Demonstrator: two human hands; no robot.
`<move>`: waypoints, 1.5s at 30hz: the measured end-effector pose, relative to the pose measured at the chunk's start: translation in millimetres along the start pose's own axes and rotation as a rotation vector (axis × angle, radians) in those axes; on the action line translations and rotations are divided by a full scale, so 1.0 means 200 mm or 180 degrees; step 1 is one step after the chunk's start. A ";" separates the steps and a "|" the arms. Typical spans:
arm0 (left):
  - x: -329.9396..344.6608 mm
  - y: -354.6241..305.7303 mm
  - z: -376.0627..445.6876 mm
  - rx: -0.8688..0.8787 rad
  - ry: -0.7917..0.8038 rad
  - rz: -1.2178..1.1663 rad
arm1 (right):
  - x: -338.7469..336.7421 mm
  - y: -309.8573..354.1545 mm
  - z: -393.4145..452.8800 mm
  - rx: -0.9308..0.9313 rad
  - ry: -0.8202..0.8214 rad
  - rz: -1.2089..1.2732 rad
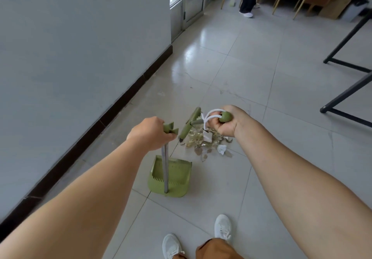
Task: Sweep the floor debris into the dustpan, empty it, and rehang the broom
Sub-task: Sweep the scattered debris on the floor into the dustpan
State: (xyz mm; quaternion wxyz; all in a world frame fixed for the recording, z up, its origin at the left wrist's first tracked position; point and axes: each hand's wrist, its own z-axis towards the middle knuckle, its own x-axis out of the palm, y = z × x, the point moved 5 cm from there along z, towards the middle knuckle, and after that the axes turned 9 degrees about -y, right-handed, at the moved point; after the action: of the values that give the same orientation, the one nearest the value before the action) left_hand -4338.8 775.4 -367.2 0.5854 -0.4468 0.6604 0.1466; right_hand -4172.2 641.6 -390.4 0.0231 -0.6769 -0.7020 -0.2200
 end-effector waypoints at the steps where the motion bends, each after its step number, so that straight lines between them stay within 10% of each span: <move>1: 0.00 0.00 0.00 -0.0037 0.0002 -0.0004 | 0.00 0.00 0.04 0.0024 -0.0024 -0.0152; 15: 0.10 -0.23 0.18 -0.0581 0.0073 -0.0011 | -0.12 0.37 0.44 0.0258 -0.0395 -0.2009; 32: 0.16 -0.54 0.40 -0.0417 0.0170 0.0032 | -0.34 0.96 0.28 0.0132 -0.0143 -0.1571; 45: 0.26 -0.69 0.44 -0.0040 0.0439 0.0190 | -0.27 1.02 0.29 -0.0635 -0.0476 -0.2816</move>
State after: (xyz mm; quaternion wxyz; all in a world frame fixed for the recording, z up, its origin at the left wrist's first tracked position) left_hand -4173.3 738.8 -393.3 0.5310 -0.4397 0.7113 0.1371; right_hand -3955.7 607.9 -402.7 -0.1890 -0.3250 -0.8987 -0.2258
